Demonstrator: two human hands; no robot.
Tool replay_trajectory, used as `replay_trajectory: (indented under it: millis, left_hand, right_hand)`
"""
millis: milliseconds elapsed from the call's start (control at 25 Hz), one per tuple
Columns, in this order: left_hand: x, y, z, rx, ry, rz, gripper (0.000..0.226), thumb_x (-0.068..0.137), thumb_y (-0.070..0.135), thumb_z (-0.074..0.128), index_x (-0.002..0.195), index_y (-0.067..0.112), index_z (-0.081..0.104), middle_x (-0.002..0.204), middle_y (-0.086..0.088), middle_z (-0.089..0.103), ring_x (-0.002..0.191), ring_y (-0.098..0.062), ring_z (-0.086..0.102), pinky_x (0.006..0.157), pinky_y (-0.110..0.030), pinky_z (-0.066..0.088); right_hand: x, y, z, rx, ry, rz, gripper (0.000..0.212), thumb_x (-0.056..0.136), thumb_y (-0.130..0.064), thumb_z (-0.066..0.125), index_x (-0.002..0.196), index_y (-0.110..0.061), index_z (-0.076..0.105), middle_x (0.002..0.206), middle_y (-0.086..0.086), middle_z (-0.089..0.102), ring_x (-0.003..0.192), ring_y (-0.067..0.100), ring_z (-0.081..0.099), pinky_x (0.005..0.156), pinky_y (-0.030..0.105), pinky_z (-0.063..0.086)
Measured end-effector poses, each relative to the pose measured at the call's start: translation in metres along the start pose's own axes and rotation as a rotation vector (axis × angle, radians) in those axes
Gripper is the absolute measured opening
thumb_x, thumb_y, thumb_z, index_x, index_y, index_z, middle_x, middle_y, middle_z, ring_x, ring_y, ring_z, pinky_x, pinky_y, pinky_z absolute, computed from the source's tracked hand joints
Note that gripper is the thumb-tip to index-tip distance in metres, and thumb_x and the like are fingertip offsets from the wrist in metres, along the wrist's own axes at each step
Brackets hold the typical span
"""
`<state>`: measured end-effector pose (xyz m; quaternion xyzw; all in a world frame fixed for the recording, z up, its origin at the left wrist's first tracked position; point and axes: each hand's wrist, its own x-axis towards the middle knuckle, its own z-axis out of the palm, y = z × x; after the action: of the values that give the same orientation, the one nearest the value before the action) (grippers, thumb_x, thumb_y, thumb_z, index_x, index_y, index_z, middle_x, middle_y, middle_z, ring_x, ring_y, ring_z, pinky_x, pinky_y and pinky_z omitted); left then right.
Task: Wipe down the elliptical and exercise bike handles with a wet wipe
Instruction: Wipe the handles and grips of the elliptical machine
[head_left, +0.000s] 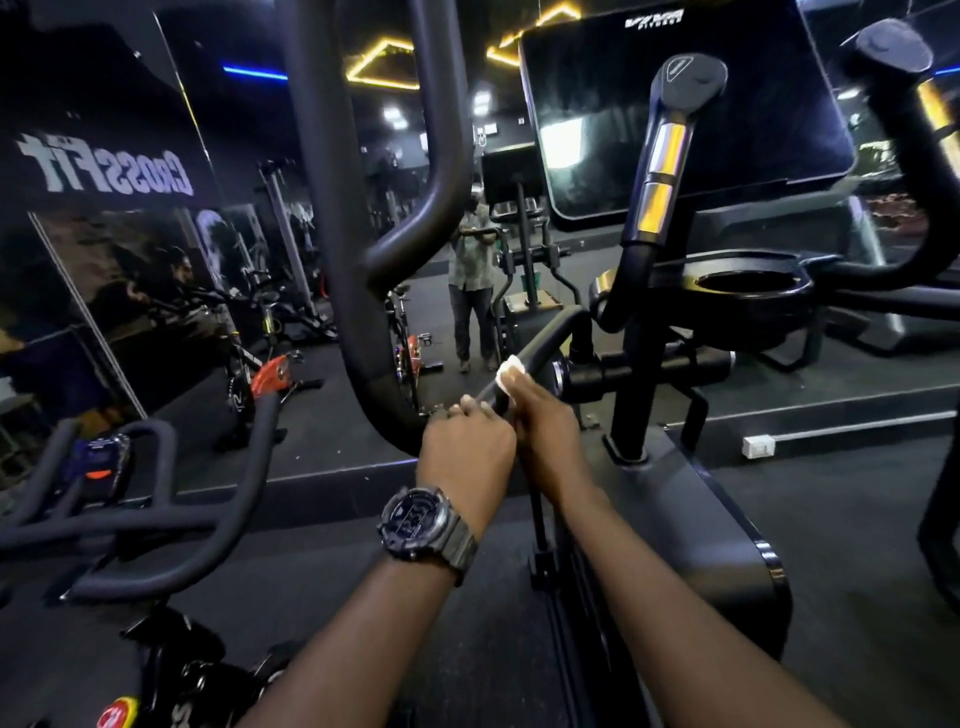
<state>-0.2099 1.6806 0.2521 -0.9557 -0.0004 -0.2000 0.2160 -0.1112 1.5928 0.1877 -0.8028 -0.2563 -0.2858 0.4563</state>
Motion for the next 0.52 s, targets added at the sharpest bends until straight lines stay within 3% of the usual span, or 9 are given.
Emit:
replay_trajectory:
  millis: [120,200,280,360,440,520]
  left_hand:
    - [-0.005,0.002,0.002,0.028,-0.036,0.019,0.033,0.085,0.006,0.051,0.115,0.003,0.067,0.105,-0.015,0.070,0.088,-0.026,0.069,0.076,-0.033,0.051]
    - [-0.004,0.001,-0.001,0.054,-0.009,0.023,0.035,0.083,0.007,0.053,0.114,0.004,0.069,0.103,-0.014,0.071,0.085,-0.025,0.070,0.074,-0.032,0.052]
    - [0.001,0.003,0.002,0.054,-0.019,0.017,0.041,0.091,0.002,0.043,0.130,-0.006,0.054,0.123,-0.025,0.062,0.104,-0.034,0.065,0.085,-0.037,0.049]
    - [0.001,0.005,0.001,0.056,-0.021,0.018,0.047,0.095,0.003,0.042,0.140,-0.012,0.037,0.137,-0.031,0.049,0.117,-0.039,0.056,0.094,-0.041,0.045]
    - [-0.001,0.004,-0.001,0.046,-0.032,0.018,0.057,0.095,0.011,0.047,0.144,-0.012,0.030,0.143,-0.031,0.042,0.124,-0.040,0.051,0.099,-0.043,0.043]
    - [0.000,0.003,0.001,-0.004,-0.033,0.026,0.062,0.094,0.019,0.047,0.145,-0.010,0.029,0.145,-0.030,0.039,0.127,-0.038,0.047,0.103,-0.043,0.041]
  right_hand:
    - [0.004,0.003,0.005,-0.138,-0.050,0.018,0.028,0.099,-0.017,0.053,0.121,-0.005,0.066,0.125,0.011,0.066,0.118,0.021,0.059,0.098,0.017,0.043]
    - [-0.005,0.000,0.013,-0.187,0.013,-0.045,0.023,0.094,-0.035,0.061,0.104,-0.016,0.071,0.109,0.011,0.069,0.103,0.024,0.064,0.092,0.032,0.052]
    - [0.012,0.013,0.011,-0.116,0.055,-0.047,0.014,0.087,-0.021,0.067,0.100,-0.020,0.073,0.104,0.010,0.069,0.103,0.028,0.062,0.094,0.035,0.048]
    - [0.041,0.025,0.001,-0.211,0.144,-0.004,0.027,0.083,0.001,0.064,0.104,-0.012,0.074,0.100,0.014,0.068,0.098,0.032,0.062,0.086,0.022,0.039]
    - [0.036,0.015,-0.002,-0.167,0.084,-0.004,0.031,0.085,0.006,0.060,0.110,-0.009,0.072,0.101,0.012,0.064,0.095,0.027,0.060,0.080,0.012,0.032]
    - [0.021,0.008,-0.002,-0.048,-0.092,-0.088,0.030,0.088,0.006,0.058,0.112,-0.005,0.070,0.102,0.005,0.060,0.094,0.018,0.055,0.080,0.008,0.032]
